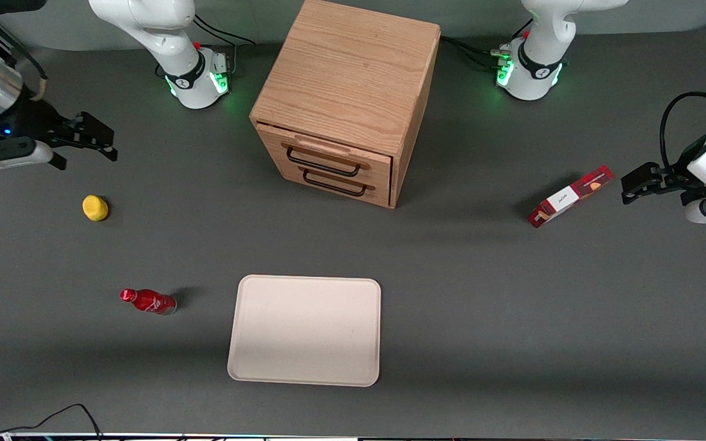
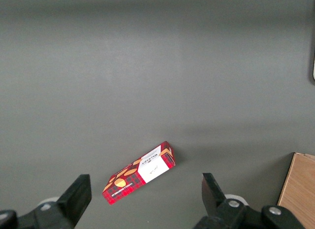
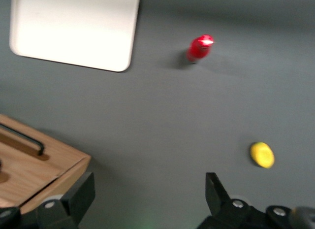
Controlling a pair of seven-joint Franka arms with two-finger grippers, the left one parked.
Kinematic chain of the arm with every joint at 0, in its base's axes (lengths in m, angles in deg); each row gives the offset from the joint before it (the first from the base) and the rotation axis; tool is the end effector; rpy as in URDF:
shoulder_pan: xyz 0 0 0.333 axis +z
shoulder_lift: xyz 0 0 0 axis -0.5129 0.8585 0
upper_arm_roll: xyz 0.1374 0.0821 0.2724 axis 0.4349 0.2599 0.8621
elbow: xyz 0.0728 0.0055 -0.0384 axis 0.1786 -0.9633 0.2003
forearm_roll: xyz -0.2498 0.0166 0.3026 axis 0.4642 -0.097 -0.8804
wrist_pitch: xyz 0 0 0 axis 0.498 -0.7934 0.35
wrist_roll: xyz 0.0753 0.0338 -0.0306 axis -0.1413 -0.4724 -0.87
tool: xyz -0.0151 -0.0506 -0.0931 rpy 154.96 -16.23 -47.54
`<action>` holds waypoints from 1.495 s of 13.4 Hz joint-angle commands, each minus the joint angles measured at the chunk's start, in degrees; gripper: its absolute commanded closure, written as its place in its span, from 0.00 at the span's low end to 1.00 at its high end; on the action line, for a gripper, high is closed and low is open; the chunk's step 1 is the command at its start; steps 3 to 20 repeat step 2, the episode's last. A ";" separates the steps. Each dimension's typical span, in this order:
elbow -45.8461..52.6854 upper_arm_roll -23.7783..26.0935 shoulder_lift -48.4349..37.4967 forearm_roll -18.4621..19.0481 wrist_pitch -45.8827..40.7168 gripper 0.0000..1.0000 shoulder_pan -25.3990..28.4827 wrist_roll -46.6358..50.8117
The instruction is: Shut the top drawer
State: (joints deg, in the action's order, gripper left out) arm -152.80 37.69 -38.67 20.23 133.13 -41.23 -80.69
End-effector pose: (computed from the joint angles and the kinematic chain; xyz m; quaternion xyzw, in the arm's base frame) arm 0.5101 0.0497 0.6310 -0.9989 -0.0459 -0.0083 0.0028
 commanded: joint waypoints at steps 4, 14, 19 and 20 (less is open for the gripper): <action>1.03 0.19 1.02 2.17 -1.12 0.00 -2.28 1.38; 1.03 0.19 1.02 2.17 -1.12 0.00 -2.28 1.38; 1.03 0.19 1.02 2.17 -1.12 0.00 -2.28 1.38; 1.03 0.19 1.02 2.17 -1.12 0.00 -2.28 1.38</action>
